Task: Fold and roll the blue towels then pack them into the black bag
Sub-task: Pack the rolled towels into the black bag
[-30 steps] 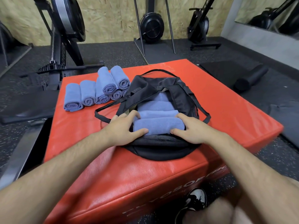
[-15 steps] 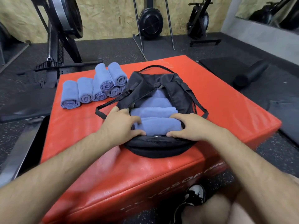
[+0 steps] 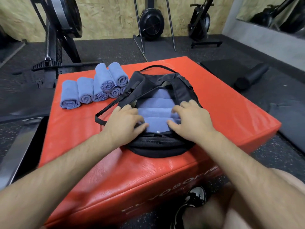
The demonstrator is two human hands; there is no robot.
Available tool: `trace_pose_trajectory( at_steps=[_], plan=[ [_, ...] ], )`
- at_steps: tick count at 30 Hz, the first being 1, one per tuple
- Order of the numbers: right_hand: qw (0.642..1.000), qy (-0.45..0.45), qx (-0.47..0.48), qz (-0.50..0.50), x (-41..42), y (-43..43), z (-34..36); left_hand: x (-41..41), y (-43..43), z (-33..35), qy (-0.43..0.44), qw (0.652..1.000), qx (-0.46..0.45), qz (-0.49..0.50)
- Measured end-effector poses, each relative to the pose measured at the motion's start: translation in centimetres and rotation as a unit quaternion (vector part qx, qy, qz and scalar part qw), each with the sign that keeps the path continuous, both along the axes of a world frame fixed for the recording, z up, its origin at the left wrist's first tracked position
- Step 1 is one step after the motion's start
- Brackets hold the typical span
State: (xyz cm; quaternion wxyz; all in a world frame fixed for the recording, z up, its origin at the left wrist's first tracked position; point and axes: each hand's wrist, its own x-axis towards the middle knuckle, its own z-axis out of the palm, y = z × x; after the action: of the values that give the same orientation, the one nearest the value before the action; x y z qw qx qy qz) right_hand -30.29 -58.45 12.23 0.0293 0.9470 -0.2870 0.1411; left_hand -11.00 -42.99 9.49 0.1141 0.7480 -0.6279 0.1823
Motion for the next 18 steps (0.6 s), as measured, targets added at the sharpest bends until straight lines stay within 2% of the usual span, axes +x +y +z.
trace_pose_trajectory(
  at_steps=[3, 5, 10, 14, 16, 18],
  plan=[
    [0.993, -0.102, 0.010, 0.054, 2.1, 1.8, 1.6, 0.8, 0.9, 1.8, 0.100, 0.993, -0.067, 0.004],
    [0.989, -0.117, 0.021, 0.082, 4.6, 3.2, 2.7, 1.8, 1.3, 3.0, 0.135, 0.985, -0.104, 0.021],
    [0.985, -0.092, 0.025, 0.142, 13.0, 5.8, 4.1, 6.3, 2.0, 4.1, 0.154, 0.975, -0.138, 0.086],
    [0.981, -0.082, 0.086, 0.151, 20.4, 6.4, 3.7, 11.1, 2.1, 3.7, 0.213, 0.956, -0.119, 0.161],
    [0.986, -0.021, 0.045, 0.158, 23.8, 6.7, 2.9, 13.5, 2.2, 2.7, 0.230, 0.950, -0.083, 0.195],
    [0.991, 0.004, 0.026, 0.134, 27.2, 6.1, 1.8, 15.5, 2.2, 1.8, 0.251, 0.940, -0.065, 0.222]
  ],
)
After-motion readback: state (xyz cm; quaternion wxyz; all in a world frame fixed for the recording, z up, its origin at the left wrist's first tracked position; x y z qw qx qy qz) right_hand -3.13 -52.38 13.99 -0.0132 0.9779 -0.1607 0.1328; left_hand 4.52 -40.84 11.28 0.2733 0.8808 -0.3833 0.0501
